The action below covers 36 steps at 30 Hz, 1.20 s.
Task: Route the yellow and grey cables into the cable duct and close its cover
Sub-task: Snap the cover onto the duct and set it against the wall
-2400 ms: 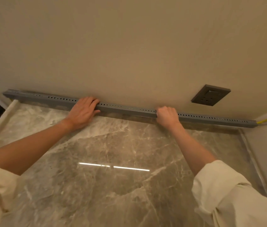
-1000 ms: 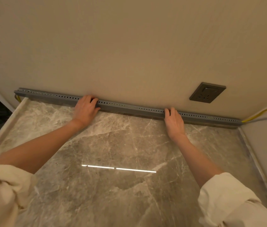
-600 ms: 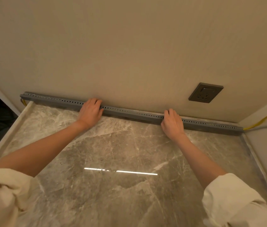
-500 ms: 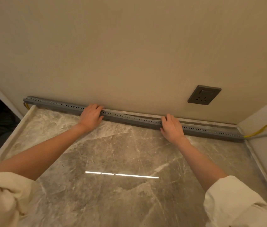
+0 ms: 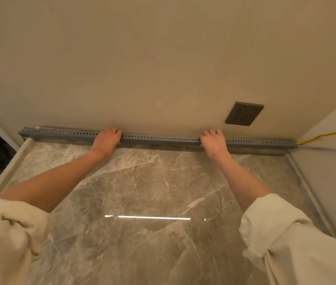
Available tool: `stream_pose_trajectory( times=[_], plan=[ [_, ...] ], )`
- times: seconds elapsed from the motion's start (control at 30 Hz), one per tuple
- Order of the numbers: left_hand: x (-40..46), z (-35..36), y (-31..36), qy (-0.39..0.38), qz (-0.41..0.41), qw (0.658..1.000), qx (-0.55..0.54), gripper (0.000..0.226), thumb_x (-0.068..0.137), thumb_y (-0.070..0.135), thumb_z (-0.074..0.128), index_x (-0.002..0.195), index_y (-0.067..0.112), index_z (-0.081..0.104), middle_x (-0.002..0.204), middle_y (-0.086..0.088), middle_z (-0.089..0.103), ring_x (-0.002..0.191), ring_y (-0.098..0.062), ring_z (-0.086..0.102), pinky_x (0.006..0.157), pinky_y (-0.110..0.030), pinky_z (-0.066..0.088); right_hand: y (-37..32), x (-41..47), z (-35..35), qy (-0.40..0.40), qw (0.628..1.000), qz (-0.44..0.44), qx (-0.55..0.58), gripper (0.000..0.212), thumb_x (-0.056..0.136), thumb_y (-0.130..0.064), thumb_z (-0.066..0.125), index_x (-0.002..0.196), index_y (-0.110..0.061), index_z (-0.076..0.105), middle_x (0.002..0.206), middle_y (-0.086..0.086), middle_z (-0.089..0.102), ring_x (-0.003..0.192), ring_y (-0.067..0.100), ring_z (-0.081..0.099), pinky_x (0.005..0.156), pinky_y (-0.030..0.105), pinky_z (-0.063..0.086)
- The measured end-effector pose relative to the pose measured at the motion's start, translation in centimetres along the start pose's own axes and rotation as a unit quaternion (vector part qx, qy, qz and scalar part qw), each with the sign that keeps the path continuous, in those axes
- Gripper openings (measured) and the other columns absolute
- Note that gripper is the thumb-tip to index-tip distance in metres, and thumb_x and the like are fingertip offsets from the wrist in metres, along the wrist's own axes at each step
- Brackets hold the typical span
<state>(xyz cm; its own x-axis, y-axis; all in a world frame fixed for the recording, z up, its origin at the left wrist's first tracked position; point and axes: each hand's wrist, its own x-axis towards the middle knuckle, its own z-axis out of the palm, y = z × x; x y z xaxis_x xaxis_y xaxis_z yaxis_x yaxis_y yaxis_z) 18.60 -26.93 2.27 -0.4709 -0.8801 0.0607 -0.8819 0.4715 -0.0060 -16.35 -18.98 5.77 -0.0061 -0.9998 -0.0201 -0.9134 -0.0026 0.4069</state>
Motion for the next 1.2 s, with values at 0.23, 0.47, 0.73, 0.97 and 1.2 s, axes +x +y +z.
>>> stream_pose_trajectory(
  times=[0.23,0.47,0.73,0.97,1.2],
  plan=[
    [0.8,0.3,0.5,0.002,-0.011,1.000,-0.012,0.018,0.090,0.011,0.056,0.104,-0.001,0.054,0.106,-0.021,0.059,0.100,-0.037,0.053,0.082,-0.045,0.043,0.7,0.7,1.4,0.016,1.000,0.001,0.018,0.020,0.088,-0.018,0.062,0.107,-0.014,0.061,0.113,0.006,0.063,0.108,0.027,0.053,0.087,0.036,0.039],
    [1.8,0.8,0.4,0.001,-0.021,1.000,-0.015,0.019,0.088,0.009,0.057,0.103,-0.001,0.053,0.109,-0.023,0.059,0.103,-0.038,0.053,0.082,-0.046,0.044,0.2,1.1,2.3,0.017,0.999,0.017,0.048,0.023,0.089,-0.012,0.058,0.111,-0.008,0.060,0.119,0.011,0.058,0.114,0.029,0.050,0.089,0.038,0.040],
    [1.5,1.1,0.3,0.022,-0.018,0.999,-0.022,0.020,0.085,0.009,0.061,0.100,-0.002,0.051,0.104,-0.024,0.060,0.097,-0.039,0.055,0.076,-0.046,0.045,-0.3,0.4,3.0,0.027,0.995,0.056,0.081,0.032,0.089,-0.006,0.059,0.120,-0.002,0.052,0.116,0.018,0.049,0.108,0.033,0.049,0.083,0.039,0.048],
    [1.2,1.3,0.6,0.038,-0.053,0.997,-0.041,0.031,0.085,0.018,0.064,0.106,-0.001,0.052,0.107,-0.023,0.058,0.102,-0.039,0.052,0.086,-0.047,0.042,-0.4,-1.1,3.9,0.042,0.972,0.148,0.180,0.030,0.090,-0.012,0.062,0.115,0.000,0.049,0.114,0.020,0.050,0.105,0.032,0.050,0.076,0.038,0.050],
    [1.4,1.7,2.2,0.040,-0.026,0.999,-0.016,0.031,0.085,0.023,0.064,0.107,0.003,0.053,0.109,-0.016,0.059,0.102,-0.034,0.054,0.091,-0.042,0.041,-0.6,-2.6,4.8,0.047,0.972,0.147,0.178,0.034,0.085,-0.008,0.067,0.115,-0.001,0.050,0.111,0.018,0.052,0.101,0.030,0.053,0.077,0.037,0.050]
  ],
)
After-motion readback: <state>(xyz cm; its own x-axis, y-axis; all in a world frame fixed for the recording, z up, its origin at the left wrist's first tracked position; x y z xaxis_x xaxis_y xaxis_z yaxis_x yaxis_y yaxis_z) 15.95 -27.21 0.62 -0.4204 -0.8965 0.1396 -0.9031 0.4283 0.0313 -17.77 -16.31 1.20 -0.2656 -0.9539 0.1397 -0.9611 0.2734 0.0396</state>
